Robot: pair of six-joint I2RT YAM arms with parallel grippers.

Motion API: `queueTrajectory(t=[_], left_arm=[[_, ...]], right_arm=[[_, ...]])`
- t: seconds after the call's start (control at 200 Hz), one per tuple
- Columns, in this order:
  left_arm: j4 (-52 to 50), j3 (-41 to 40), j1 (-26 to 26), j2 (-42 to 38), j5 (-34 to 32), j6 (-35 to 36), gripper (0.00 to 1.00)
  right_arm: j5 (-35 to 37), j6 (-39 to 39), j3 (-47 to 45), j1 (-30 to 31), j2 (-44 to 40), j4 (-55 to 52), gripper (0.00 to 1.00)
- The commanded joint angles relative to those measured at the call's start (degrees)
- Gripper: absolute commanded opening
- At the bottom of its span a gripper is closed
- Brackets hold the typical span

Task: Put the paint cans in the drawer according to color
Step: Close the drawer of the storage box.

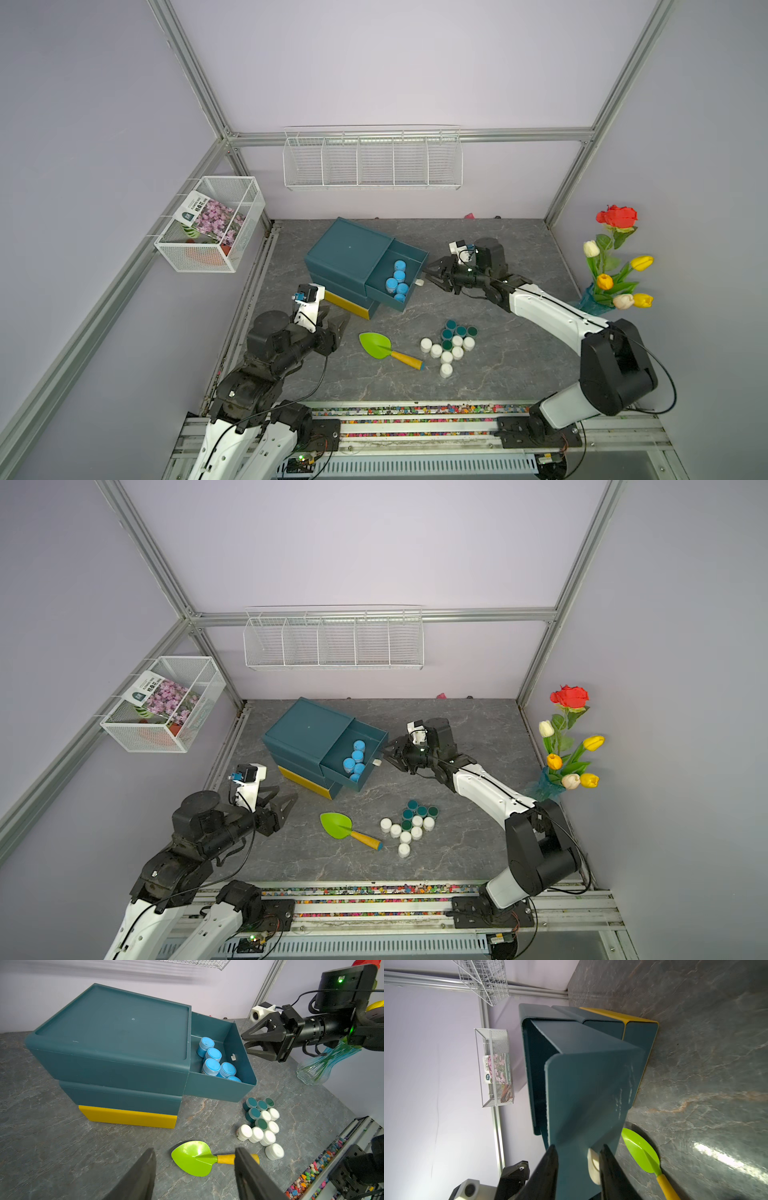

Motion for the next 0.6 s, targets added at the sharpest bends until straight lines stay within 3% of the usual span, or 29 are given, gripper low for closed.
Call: queueTrajectory(t=[0.0, 0.465, 0.595], left_arm=[[1.68, -0.38, -0.29, -0.57, -0.80, 0.15, 0.63], [1.57, -0.37, -0.32, -0.60, -1.11, -0.67, 0.63], [1.55, -0.50, -0.33, -0.98, -1.25, -0.96, 0.63]], right_arm=[[-1.80, 1.17, -0.94, 0.99, 0.21, 1.61, 0.35], [-1.04, 0.53, -3.82, 2.26, -1.50, -0.31, 0.35], [-0.77, 1.49, -3.59, 2.42, -0.82, 1.20, 0.25]])
